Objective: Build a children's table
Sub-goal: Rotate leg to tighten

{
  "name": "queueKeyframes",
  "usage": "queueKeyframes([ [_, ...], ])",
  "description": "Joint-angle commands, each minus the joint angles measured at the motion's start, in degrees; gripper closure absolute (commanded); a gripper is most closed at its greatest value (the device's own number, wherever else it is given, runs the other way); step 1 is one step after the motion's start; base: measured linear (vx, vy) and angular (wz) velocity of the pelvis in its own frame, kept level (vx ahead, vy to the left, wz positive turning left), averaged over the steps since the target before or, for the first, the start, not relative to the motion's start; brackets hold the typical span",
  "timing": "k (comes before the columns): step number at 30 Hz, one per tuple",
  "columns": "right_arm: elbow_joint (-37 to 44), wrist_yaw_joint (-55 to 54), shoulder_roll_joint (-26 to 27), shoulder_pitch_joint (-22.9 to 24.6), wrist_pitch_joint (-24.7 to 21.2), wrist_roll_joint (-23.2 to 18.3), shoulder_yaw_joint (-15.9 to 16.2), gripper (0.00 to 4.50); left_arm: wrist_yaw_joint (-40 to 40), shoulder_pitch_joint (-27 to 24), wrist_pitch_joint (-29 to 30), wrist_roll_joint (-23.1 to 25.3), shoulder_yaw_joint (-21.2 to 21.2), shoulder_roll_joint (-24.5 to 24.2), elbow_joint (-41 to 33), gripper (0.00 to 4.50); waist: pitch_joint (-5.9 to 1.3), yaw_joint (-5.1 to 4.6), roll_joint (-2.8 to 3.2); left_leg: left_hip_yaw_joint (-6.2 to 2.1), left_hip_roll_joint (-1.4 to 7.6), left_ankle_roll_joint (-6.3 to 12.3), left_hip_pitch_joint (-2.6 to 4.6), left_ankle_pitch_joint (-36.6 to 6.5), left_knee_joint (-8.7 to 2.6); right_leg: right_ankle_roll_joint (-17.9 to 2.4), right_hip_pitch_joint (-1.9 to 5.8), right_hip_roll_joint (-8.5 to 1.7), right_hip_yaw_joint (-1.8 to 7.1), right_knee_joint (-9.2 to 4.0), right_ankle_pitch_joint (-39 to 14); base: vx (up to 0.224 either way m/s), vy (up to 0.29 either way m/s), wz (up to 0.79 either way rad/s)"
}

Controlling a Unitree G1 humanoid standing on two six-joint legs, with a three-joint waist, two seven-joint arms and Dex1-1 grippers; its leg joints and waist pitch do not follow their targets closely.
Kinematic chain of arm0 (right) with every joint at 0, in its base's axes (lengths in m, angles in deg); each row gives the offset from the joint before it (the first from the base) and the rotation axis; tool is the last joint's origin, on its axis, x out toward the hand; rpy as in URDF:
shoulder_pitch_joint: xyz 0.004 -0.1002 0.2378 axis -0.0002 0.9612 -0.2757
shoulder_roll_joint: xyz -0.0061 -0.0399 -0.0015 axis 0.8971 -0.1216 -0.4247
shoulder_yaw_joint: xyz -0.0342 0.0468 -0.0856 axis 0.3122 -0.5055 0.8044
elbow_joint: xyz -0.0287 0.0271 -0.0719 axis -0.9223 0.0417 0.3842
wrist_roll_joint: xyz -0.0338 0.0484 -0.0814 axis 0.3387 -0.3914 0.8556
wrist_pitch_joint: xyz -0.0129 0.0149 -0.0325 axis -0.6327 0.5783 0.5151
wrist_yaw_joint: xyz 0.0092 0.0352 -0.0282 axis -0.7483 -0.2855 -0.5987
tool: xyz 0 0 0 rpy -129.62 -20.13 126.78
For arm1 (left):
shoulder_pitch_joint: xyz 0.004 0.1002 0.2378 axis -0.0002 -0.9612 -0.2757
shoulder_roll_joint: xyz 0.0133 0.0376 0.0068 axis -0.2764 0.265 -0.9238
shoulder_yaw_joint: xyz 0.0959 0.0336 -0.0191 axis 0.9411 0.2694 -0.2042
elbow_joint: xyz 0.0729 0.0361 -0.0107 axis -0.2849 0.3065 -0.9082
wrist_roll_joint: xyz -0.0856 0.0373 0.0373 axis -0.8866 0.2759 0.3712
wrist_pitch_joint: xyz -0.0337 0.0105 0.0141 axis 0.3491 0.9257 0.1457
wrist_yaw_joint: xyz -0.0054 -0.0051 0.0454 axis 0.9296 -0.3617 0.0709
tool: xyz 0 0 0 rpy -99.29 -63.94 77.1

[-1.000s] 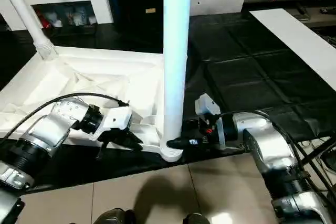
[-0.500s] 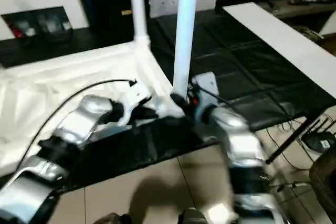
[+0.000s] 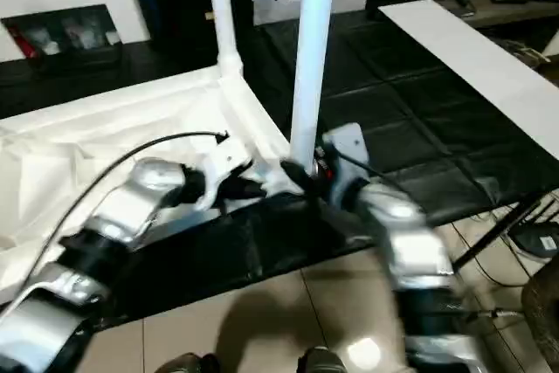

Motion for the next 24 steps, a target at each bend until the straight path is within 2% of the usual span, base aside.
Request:
queueKeyframes([
  [1,0.8,6.0,-1.7,0.3,1.5,-0.7,2.7,0.69,5.3,0.6,-4.3,-1.2,1.2,-1.7,-3.7,4.5,-4.88,0.38,-0.35,-1.23,2.41,5.07,1.45,-12.9,-3.55,-14.2,3.32,-2.6,1.61,-3.91,-12.6,0.0,0.0,0.0],
  [4,0.9,12.6,-5.3,0.4,4.0,-0.9,3.6,0.69,11.1,-0.3,-8.5,-1.9,2.6,-4.5,-4.1,4.5,-4.47,0.79,-0.15,-1.33,2.69,2.93,2.12,-17.6,-3.97,-13.1,2.74,-2.52,1.67,-4.42,-18.7,0.0,0.0,0.0],
  [7,1.2,18.3,-7.5,0.4,4.8,-2.4,4.4,0.69,14.8,-0.7,-9.5,-2.4,3.7,-6.2,-4.9,4.5,-4.46,1.27,-0.14,-1.27,2.92,2.08,2.48,-19.1,-4.09,-13.1,2.48,-2.51,1.81,-4.34,-19.2,0.0,0.0,0.0],
  [9,0.7,23.3,-9.6,0.2,6.1,-3.4,6.0,0.69,16.6,-0.6,-10.7,-2.1,4.5,-7.1,-4.8,4.5,-4.43,1.99,-0.05,-1.22,3.11,1.29,2.82,-20.3,-4.23,-13.1,2.13,-2.44,1.9,-4.28,-19.1,0.0,0.0,0.0],
  [11,0.0,26.8,-11.1,-0.2,5.9,-3.8,7.5,0.85,18.6,-0.5,-11.9,-2.2,5.3,-8.0,-4.7,4.5,-4.5,2.27,-0.3,-1.28,2.99,1.11,2.63,-20.2,-4.25,-13.2,2.38,-2.59,1.96,-4.12,-19.0,0.0,0.0,0.0],
  [12,-1.0,30.9,-12.5,-1.0,5.4,-4.1,9.4,0.85,21.7,-0.3,-13.5,-2.4,6.3,-9.1,-4.6,4.5,-4.5,2.4,-0.34,-1.27,2.97,1.27,2.38,-19.6,-4.29,-13.0,2.59,-2.66,1.98,-4.09,-19.3,0.0,0.0,0.0],
  [13,-1.0,30.9,-12.5,-1.0,5.4,-4.1,9.4,1.05,21.7,-0.3,-13.5,-2.4,6.3,-9.1,-4.6,4.5,-4.55,2.51,-0.3,-1.3,2.95,1.42,2.36,-19.5,-4.26,-13.0,2.59,-2.71,1.95,-4.07,-19.4,0.0,0.0,0.0],
  [15,-1.8,32.9,-12.7,-1.6,5.3,-4.3,10.0,1.14,23.2,-0.1,-14.2,-2.7,6.6,-9.5,-4.6,4.5,-4.52,2.59,-0.53,-1.21,2.95,1.38,2.42,-19.7,-4.13,-13.1,2.4,-2.91,2.05,-4.18,-20.6,0.0,0.0,0.0],
  [17,-2.3,34.0,-12.9,-2.0,5.1,-4.5,10.3,1.36,24.0,0.0,-14.6,-2.8,6.8,-9.8,-4.6,4.5,-4.57,2.71,-0.54,-1.25,2.95,1.44,2.19,-18.7,-4.13,-12.8,2.54,-2.97,2.05,-4.15,-21.0,0.0,0.0,0.0],
  [20,-3.3,35.9,-13.2,-2.8,5.4,-4.7,10.8,1.59,24.9,0.4,-15.2,-2.8,7.0,-10.0,-4.2,4.5,-4.54,2.82,-0.55,-1.23,3.02,1.43,2.27,-18.5,-4.13,-12.8,2.39,-2.91,2.04,-4.16,-21.4,0.0,0.0,0.0],
  [24,-4.1,37.5,-13.5,-3.6,5.7,-5.2,11.4,2.05,25.9,0.8,-15.8,-3.1,7.2,-10.1,-3.9,4.5,-4.72,2.92,-0.59,-1.22,2.99,1.68,2.13,-17.2,-4.1,-13.3,2.56,-2.81,2.0,-3.89,-19.4,0.0,0.0,0.0],
])
